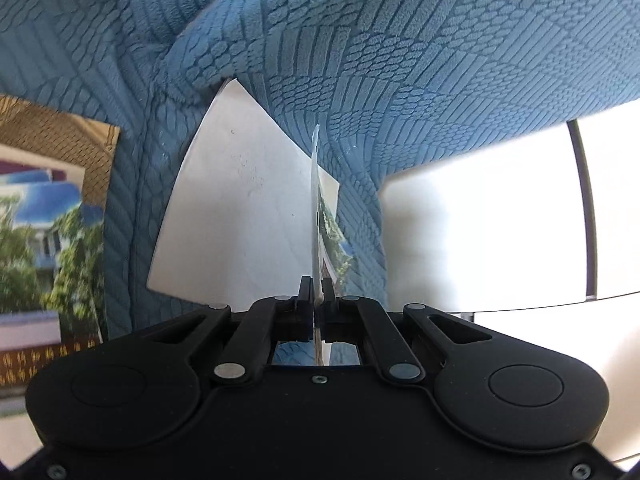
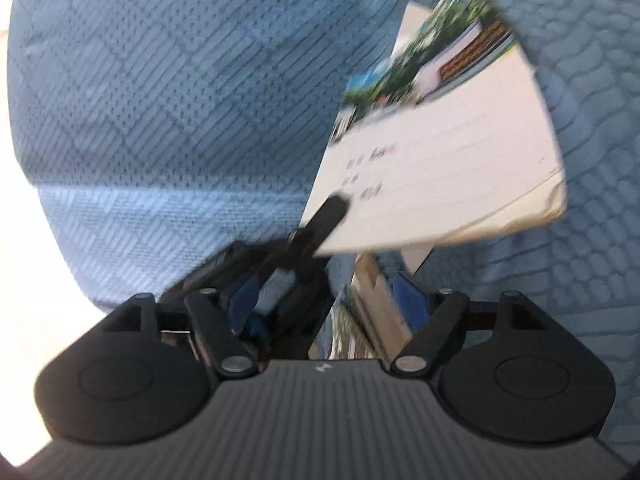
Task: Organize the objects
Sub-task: 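Lift the envelope with photo postcard upright off the seat in both grippers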
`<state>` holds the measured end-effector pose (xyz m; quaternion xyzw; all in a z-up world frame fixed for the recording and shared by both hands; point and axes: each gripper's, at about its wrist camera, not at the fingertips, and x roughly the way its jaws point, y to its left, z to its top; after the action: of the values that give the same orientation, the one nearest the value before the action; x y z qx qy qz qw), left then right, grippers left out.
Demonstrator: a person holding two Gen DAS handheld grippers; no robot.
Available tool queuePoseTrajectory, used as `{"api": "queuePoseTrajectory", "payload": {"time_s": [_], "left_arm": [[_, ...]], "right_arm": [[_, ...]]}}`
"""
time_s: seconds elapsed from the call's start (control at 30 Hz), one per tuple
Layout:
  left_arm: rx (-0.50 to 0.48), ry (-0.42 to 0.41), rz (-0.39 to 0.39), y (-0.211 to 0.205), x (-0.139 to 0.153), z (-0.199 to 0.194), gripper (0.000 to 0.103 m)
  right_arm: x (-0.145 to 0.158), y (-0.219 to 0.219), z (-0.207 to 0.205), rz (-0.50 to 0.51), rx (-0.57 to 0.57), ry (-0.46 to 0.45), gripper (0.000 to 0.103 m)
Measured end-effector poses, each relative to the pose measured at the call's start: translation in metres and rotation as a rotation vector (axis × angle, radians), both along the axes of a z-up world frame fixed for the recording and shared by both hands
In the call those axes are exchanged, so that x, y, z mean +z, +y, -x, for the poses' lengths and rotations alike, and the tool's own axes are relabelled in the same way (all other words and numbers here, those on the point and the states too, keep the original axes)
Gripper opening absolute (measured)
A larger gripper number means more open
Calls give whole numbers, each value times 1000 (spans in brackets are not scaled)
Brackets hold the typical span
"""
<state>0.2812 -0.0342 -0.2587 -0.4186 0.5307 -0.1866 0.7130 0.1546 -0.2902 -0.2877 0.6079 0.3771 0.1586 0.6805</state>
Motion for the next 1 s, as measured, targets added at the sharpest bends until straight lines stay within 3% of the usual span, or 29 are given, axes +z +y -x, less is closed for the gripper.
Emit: {"api": "queuePoseTrajectory", "payload": {"time_s": [0.27,0.47,0.53,0.6,0.77,0.87,1.0], "left_arm": [[26,-32,6,15,17,24,2],[54,-30,-20,22,28,41,2],[62,-29,-21,25,29,45,3],[73,-27,-6,29,30,51,3],[72,-50,-30,30,39,63,3],[38,-111,-59,25,54,70,4],[35,-140,-32,25,66,80,4]], "right_arm": [[7,-18,3,62,-82,-5,73],[18,-22,8,148,-98,-5,47],[16,-25,5,163,-93,11,24],[15,-27,5,185,-93,35,17],[26,-27,6,246,-43,7,14],[37,-32,9,236,-30,-8,14],[59,-36,13,261,-5,-40,14]]}}
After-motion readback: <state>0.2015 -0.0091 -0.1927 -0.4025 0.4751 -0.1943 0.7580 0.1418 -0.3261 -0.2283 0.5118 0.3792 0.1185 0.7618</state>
